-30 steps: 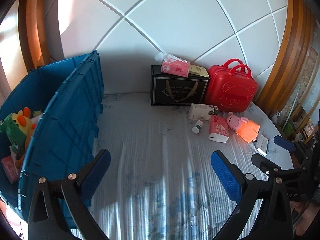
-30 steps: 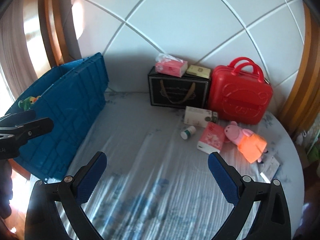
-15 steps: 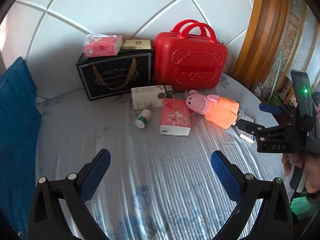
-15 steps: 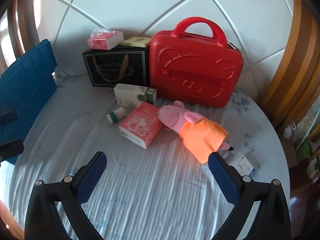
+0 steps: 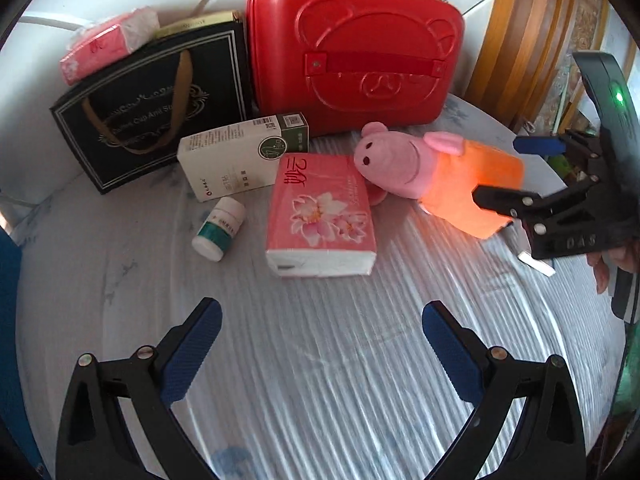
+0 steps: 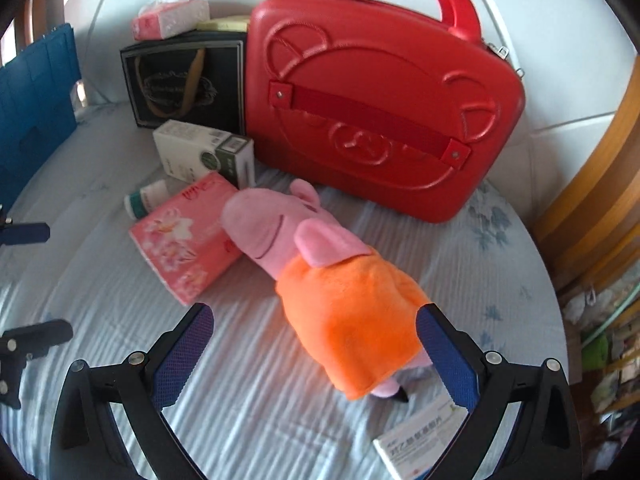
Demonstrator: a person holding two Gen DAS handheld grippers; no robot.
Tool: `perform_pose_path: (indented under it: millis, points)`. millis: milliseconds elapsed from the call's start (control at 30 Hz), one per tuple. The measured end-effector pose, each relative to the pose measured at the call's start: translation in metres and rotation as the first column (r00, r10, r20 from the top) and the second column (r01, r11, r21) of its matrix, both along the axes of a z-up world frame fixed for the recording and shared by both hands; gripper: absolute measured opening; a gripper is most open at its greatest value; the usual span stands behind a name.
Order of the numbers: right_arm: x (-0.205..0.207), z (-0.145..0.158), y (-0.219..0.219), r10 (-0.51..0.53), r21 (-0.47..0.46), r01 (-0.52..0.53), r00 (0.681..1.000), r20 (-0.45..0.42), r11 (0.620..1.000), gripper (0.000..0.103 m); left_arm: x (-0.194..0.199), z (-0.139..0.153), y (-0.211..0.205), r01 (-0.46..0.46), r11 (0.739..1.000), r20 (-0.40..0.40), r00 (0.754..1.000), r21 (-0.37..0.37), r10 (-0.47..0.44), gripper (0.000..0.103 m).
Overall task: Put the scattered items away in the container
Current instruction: 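Move both tools back toward the pink tissue pack and plush pig, then grasp the pink tissue pack with the left tool while the right tool grasps the plush pig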
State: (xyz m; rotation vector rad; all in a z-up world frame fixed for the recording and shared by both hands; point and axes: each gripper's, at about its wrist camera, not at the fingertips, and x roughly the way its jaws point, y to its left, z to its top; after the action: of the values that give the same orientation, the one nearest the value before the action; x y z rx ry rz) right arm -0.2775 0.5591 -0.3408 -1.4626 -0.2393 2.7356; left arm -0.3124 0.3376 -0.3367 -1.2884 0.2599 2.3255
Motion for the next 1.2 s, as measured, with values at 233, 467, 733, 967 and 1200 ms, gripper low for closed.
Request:
perform_pose_path:
  millis: [233,467,733,967,1200]
  points:
    - [-0.025,-0.033,0.002,0.055,0.078,-0.058,0.997,0.046,0.995,0.103,-0.039,-0.031,0.024,-0.028,0.998,0.044,0.999,0.059,0.025,0.102]
    - [-0.036,-0.05,0.008,0.046,0.147,-0.052,0.998,0.044,0.988,0.103,-0.06,-0.052,0.045,-0.071,0.997,-0.003,0.997,-0.034,0.071,0.102]
    - [-0.052,-0.065,0.015,0.018,0.222,-0.033,0.997,0.07,0.975,0.103,-0.083,-0.074,0.06,-0.073,0.986,0.031,0.996,-0.153,0.078,0.102]
    - [-0.046,-0.069,0.019,-0.042,0.227,0.023,0.996,0.077,0.974,0.083,-0.055,-0.075,0.046,-0.099,0.993,0.04,0.994,-0.058,0.101,0.087]
    - [-0.007,-0.055,0.003,-0.037,0.156,0.025,0.996,0.075,0.987,0.071,-0.004,-0.073,0.025,-0.105,0.994,0.067,0.992,-0.033,0.107,0.086]
